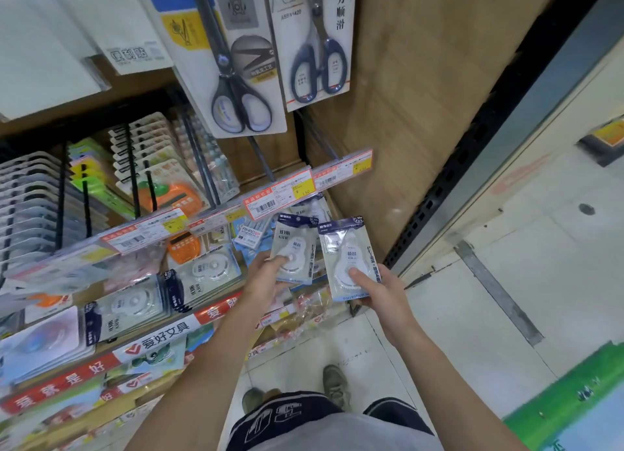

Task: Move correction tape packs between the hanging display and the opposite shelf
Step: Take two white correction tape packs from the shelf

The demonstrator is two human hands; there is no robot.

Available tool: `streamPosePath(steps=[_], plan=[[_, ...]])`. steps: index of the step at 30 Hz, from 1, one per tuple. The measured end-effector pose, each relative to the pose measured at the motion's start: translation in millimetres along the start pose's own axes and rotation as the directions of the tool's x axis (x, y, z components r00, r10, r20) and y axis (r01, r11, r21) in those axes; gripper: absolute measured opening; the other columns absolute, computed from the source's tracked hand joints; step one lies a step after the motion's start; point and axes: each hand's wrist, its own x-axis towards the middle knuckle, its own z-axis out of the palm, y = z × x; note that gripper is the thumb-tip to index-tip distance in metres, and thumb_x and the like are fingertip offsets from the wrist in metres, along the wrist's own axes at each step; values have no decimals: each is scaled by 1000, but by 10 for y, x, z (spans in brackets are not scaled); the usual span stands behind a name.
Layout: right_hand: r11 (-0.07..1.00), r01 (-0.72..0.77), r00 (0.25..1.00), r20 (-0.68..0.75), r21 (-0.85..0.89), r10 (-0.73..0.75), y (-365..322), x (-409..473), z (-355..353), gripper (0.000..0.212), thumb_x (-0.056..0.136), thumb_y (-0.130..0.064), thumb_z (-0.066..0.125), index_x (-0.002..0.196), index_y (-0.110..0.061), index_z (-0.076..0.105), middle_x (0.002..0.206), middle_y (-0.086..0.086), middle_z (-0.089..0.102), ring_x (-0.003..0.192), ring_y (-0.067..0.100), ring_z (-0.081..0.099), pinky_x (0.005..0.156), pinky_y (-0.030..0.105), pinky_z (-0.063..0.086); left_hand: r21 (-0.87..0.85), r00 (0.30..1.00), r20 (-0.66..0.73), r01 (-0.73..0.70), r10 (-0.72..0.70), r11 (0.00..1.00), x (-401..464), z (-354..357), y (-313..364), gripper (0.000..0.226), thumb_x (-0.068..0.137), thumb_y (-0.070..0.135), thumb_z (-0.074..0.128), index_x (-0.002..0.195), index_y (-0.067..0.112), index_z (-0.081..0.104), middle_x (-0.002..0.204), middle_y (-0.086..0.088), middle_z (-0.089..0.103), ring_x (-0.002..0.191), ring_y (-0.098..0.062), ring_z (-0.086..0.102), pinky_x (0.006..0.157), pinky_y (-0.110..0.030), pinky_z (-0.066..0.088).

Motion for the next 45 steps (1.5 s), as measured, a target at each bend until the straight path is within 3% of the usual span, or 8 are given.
streamPosePath(steps=[4, 9, 15, 19, 21, 25, 33, 45], plan=[[998, -32, 994, 104, -46, 36, 76, 17, 149, 29, 90, -25, 75, 118, -18, 69, 110, 4, 76, 99, 23, 74, 82, 41, 59, -57, 1000, -23, -7, 6, 998, -256, -350, -176, 31, 84, 5, 75, 110, 16, 61, 118, -14, 68, 96, -34, 72, 80, -51, 60], [991, -50, 960, 269, -126, 82, 153, 0, 536, 51, 78, -37, 83, 124, -23, 67, 115, -3, 75, 109, 20, 70, 101, 49, 52, -158, 991, -113, -88, 70, 983, -687, -705, -281, 32, 88, -4, 66, 111, 16, 57, 97, 1, 73, 82, -24, 72, 54, -34, 57], [962, 26, 869, 483, -271, 113, 301, -187, 1059, 45, 85, -26, 81, 125, -23, 63, 117, -6, 74, 107, 11, 70, 81, 24, 57, -266, 946, -312, -180, 92, 947, -1199, -1168, -496, 46, 64, 14, 67, 107, 29, 57, 102, -4, 69, 92, -27, 68, 68, -35, 51], [915, 73, 804, 566, -397, 181, 433, -451, 1419, 72, 71, -51, 87, 133, -28, 60, 130, -9, 66, 117, 12, 65, 99, 46, 54, -286, 902, -416, -254, 120, 924, -1532, -1439, -668, 47, 71, 11, 69, 113, 32, 60, 99, 6, 76, 92, -20, 71, 73, -37, 55], [906, 104, 752, 628, -411, 199, 511, -602, 1591, 57, 74, -43, 86, 126, -30, 64, 120, -9, 72, 108, 13, 70, 92, 48, 58, -254, 876, -456, -296, 156, 921, -1708, -1575, -767, 42, 76, 7, 73, 113, 25, 64, 96, 7, 77, 91, -19, 72, 69, -30, 56], [882, 183, 690, 696, -434, 199, 686, -970, 1926, 38, 84, -22, 81, 119, -23, 66, 109, -9, 75, 100, 13, 72, 84, 40, 60, -225, 807, -559, -365, 187, 904, -2110, -1867, -1024, 38, 78, 3, 76, 109, 22, 63, 95, 8, 76, 86, -7, 72, 66, -17, 53], [843, 244, 580, 769, -479, 269, 1195, -2139, 2645, 29, 84, -25, 80, 109, -23, 65, 101, -7, 75, 82, 8, 72, 59, 23, 54, -201, 649, -744, -449, 163, 870, -3154, -2898, -1687, 53, 71, 24, 80, 120, 18, 59, 115, -5, 72, 105, -23, 71, 89, -42, 57], [829, 262, 395, 839, -494, 376, 2441, -4032, 3836, 27, 90, -25, 75, 115, -29, 65, 109, -7, 75, 94, 17, 72, 62, 30, 53, -154, 373, -923, -570, 88, 807, -4676, -4562, -2682, 36, 92, 9, 70, 122, 24, 56, 118, 3, 70, 100, 1, 68, 76, -13, 52]])
